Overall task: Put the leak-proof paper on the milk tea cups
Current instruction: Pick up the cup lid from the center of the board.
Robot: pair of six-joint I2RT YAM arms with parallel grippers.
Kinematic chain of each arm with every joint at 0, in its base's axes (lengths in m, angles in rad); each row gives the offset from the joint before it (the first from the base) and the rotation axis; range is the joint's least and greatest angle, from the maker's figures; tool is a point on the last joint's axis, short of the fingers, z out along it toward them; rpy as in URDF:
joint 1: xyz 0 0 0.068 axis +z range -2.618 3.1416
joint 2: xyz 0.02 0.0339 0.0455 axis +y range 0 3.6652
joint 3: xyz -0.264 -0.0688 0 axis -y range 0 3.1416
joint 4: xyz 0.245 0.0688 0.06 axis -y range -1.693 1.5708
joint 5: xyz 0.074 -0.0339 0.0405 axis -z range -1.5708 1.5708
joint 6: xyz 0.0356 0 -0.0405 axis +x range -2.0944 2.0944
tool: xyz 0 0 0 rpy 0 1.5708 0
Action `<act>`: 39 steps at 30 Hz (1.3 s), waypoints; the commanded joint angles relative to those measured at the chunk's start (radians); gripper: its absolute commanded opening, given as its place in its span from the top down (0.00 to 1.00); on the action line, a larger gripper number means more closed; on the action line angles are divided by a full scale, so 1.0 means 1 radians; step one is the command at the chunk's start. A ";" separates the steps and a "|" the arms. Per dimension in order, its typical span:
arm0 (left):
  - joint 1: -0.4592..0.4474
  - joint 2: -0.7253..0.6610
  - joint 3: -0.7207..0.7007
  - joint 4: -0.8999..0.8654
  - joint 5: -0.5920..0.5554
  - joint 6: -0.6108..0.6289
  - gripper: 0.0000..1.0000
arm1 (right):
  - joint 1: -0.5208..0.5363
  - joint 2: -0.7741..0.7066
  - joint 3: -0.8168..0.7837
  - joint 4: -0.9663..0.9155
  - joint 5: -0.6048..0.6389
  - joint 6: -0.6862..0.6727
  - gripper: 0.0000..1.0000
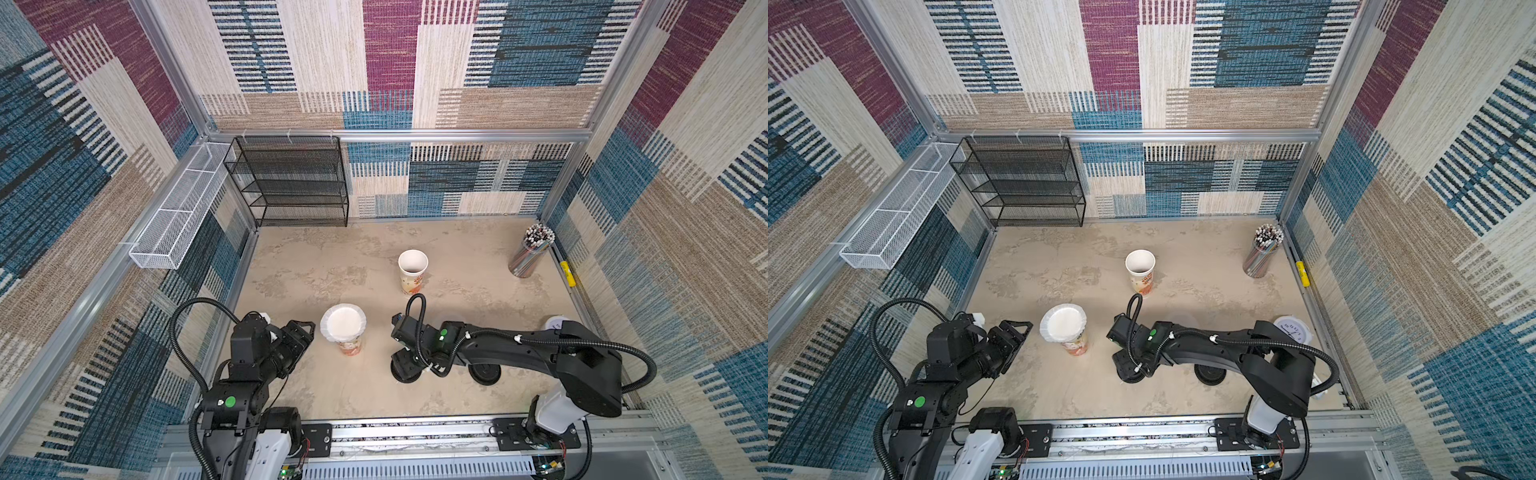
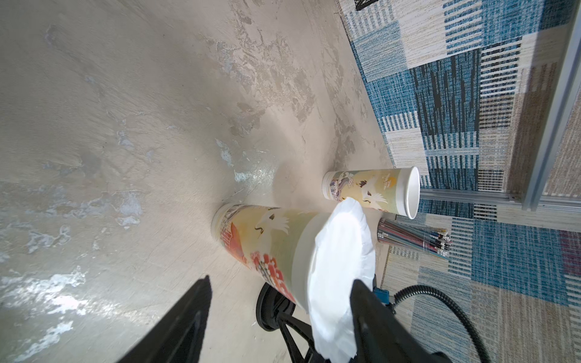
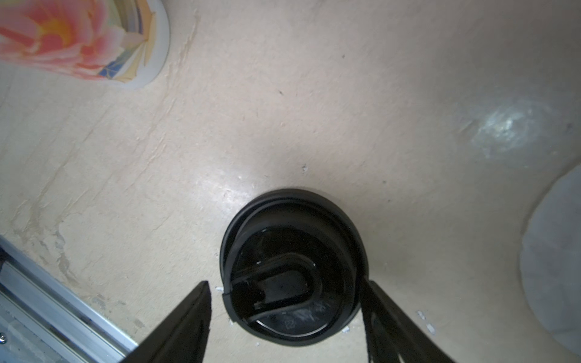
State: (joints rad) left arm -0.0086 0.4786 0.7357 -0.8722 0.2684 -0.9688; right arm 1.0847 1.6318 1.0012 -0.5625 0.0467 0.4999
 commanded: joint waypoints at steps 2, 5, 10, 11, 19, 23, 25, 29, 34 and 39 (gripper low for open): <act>0.001 0.002 0.002 -0.007 -0.001 -0.002 0.27 | 0.011 0.018 0.026 -0.053 0.031 0.025 0.25; 0.001 -0.001 0.000 -0.007 -0.002 -0.004 0.27 | 0.015 0.034 0.036 -0.066 0.036 0.025 0.23; 0.001 -0.003 -0.002 -0.008 -0.002 -0.005 0.27 | 0.029 0.056 0.052 -0.071 0.033 0.025 0.18; 0.001 -0.004 -0.002 -0.008 -0.002 -0.005 0.27 | 0.030 0.061 0.054 -0.072 0.034 0.024 0.18; 0.001 -0.005 -0.002 -0.010 0.000 -0.004 0.28 | 0.040 0.090 0.063 -0.090 0.056 0.026 0.20; 0.000 -0.005 -0.001 -0.011 -0.001 -0.004 0.29 | 0.048 0.114 0.076 -0.108 0.071 0.023 0.19; 0.001 -0.007 -0.002 -0.010 -0.001 -0.005 0.29 | 0.052 0.124 0.083 -0.115 0.078 0.022 0.19; 0.001 -0.010 -0.001 -0.010 -0.002 -0.005 0.29 | 0.059 0.141 0.093 -0.133 0.092 0.022 0.20; 0.001 -0.009 0.000 -0.011 -0.006 -0.004 0.29 | 0.063 0.155 0.098 -0.146 0.105 0.025 0.23; 0.001 -0.011 0.000 -0.014 -0.007 -0.003 0.29 | 0.063 0.147 0.097 -0.147 0.114 0.029 0.27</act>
State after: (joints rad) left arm -0.0086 0.4702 0.7345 -0.8726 0.2684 -0.9691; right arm 1.1461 1.7771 1.0985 -0.6807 0.1417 0.5117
